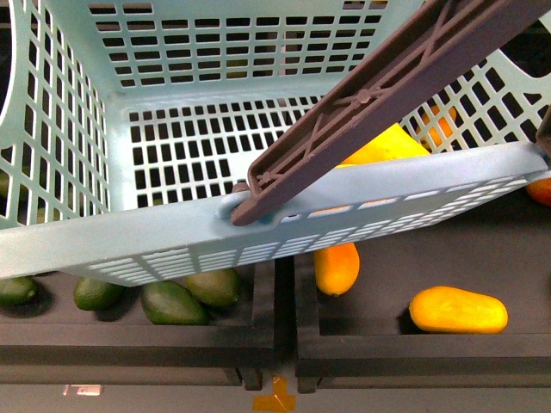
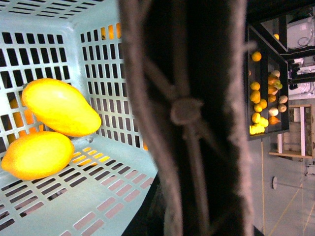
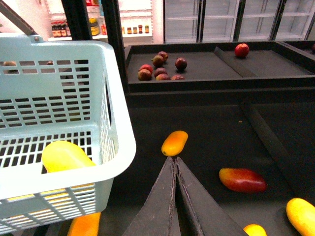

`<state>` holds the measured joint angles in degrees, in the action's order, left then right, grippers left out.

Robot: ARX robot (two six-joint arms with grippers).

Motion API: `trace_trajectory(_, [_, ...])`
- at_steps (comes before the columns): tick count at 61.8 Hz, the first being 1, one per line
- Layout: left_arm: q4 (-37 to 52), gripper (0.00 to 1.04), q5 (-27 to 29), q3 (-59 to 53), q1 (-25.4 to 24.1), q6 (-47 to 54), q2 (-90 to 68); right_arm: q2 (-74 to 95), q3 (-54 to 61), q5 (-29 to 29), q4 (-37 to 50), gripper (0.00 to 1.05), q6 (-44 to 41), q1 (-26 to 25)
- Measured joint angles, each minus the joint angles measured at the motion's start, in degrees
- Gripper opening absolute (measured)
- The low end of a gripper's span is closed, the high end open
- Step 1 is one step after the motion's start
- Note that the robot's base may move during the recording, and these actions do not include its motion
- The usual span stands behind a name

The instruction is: Pick lemon and mango into basket

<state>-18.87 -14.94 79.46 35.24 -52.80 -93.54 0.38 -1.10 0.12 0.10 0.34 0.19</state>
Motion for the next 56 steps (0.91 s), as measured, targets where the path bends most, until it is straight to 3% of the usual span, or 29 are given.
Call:
trace_trajectory(10, [0.0,0.05,0.1,0.0,0.0,0.1,0.0,0.0,0.0,0.0,0.0,0.04,-0.1,0.0])
trace_trajectory(14, [0.0,0.05,0.1,0.0,0.0,0.1,0.0,0.0,0.0,0.0,0.0,0.18,-0.1,0.0])
trace_trajectory(45, [0.0,0.05,0.1,0.0,0.0,0.1,0.0,0.0,0.0,0.0,0.0,0.97,0.0,0.0])
trace_trajectory(56, [0.0,0.05,0.1,0.0,0.0,0.1,0.0,0.0,0.0,0.0,0.0,0.96,-0.1,0.0])
